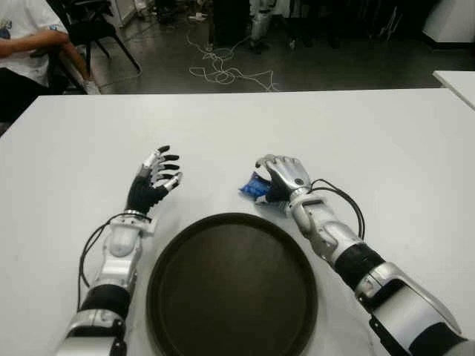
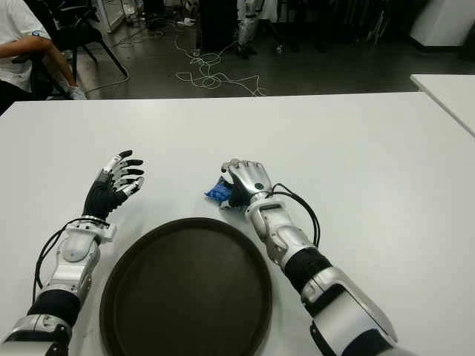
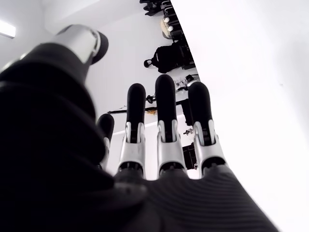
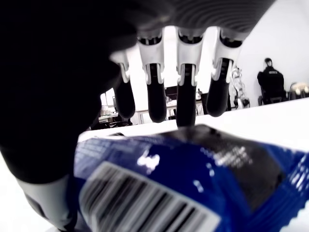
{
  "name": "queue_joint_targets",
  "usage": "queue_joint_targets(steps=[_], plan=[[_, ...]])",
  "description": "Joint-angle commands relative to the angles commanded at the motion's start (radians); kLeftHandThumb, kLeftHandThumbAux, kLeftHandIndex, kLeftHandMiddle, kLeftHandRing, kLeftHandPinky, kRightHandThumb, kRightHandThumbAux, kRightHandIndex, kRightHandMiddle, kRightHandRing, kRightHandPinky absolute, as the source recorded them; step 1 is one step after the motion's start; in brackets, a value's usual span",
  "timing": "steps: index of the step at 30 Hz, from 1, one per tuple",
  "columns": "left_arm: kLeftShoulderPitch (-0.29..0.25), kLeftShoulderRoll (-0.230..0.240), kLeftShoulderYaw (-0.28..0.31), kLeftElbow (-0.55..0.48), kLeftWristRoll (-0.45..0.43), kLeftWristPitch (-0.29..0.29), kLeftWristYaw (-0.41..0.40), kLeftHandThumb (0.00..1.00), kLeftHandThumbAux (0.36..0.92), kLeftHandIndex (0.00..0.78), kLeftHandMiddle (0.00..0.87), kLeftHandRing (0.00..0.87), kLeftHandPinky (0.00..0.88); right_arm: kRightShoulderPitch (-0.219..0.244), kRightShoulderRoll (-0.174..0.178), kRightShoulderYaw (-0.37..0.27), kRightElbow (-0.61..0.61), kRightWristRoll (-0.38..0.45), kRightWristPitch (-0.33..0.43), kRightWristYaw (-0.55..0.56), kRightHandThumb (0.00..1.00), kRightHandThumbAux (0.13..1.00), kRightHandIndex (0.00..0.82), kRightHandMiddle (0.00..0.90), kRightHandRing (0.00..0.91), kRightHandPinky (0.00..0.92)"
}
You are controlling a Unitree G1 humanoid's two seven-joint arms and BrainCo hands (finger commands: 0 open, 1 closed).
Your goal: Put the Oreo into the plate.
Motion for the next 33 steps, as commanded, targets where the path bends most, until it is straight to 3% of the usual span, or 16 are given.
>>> queue_joint_targets(steps=[16,25,33], plan=[[0.006,0.002,-0.001,-0.010,0.007,0.007,0.010,0.422,0.749,0.133,0.254,0.280,0.313,-0.014,0.000,-0.019,0.051,0.066,-0.077,-0.001,0.000,0.804,0.330,0.325,0.332,0.326],[0.012,-0.002,0.002,-0.025,-0.019,0.015,-0.024,0.423,0.741,0.133,0.254,0.282,0.315,-0.028,-0.003,-0.028,0.078,0.083,-0.092,0.009,0.000,0.804,0.346,0.355,0.365,0.358],[0.013,-0.001,-0.001,-0.034,-0.015,0.018,-0.024,0.414,0.759,0.140,0.265,0.285,0.308,-0.048,-0.033,-0.032,0.046,0.083,-0.076,0.085,0.000,0.772,0.297,0.312,0.313,0.278]])
